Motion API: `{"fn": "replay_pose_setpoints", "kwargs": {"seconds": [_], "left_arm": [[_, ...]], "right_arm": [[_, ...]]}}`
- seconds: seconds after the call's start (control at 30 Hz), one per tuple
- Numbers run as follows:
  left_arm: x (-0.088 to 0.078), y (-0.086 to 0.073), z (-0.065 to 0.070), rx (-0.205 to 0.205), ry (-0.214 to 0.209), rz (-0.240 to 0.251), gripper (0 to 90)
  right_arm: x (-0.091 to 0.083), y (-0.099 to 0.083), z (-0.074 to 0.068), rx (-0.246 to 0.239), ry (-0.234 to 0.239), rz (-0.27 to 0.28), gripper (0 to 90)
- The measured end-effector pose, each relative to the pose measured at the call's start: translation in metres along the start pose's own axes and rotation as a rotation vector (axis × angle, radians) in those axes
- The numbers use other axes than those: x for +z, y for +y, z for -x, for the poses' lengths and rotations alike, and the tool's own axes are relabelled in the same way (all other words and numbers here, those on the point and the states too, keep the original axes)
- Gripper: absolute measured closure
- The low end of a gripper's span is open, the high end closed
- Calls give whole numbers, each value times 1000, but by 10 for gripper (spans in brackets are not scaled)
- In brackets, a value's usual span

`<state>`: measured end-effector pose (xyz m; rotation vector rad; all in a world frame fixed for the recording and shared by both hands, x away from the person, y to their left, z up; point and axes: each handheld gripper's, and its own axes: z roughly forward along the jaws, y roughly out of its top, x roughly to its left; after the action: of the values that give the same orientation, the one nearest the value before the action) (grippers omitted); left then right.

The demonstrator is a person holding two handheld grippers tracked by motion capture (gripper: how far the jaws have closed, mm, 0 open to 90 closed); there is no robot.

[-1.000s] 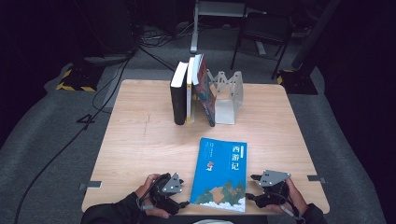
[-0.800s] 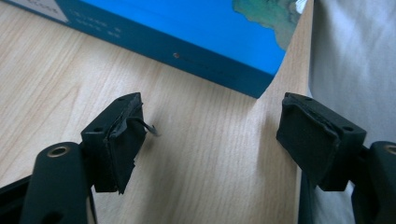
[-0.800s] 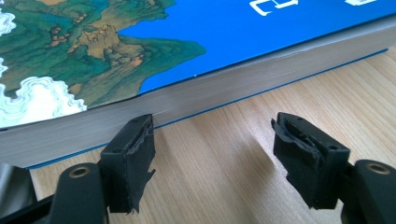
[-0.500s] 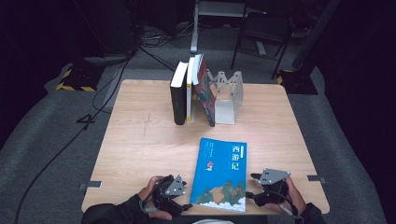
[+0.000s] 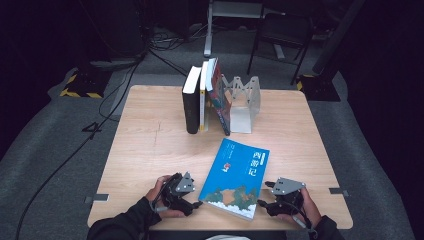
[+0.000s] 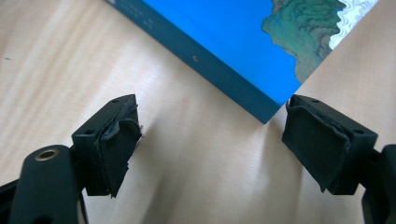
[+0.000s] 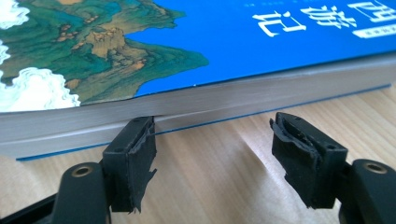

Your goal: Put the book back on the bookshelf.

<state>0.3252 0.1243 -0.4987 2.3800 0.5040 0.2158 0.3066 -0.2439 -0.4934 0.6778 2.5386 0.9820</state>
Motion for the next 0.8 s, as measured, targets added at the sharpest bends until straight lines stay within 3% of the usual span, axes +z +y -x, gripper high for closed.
{"fn": "replay_pose_setpoints", "kwargs": {"seconds": [0.17,0.33,0.53,0.67,0.8], "left_arm": [[5,3,-21,-47,10,15,188],[9,6,-34,-53,1,17,182],[9,7,-34,-46,-4,9,171],[7,7,-29,-37,-14,13,230],[5,9,-20,3,-38,16,229]], "right_arm": [[5,4,3,8,-14,3,300],[7,6,4,7,-29,9,305],[7,5,3,15,-33,11,310],[6,3,4,16,-28,17,313],[6,3,3,8,-38,21,303]]}}
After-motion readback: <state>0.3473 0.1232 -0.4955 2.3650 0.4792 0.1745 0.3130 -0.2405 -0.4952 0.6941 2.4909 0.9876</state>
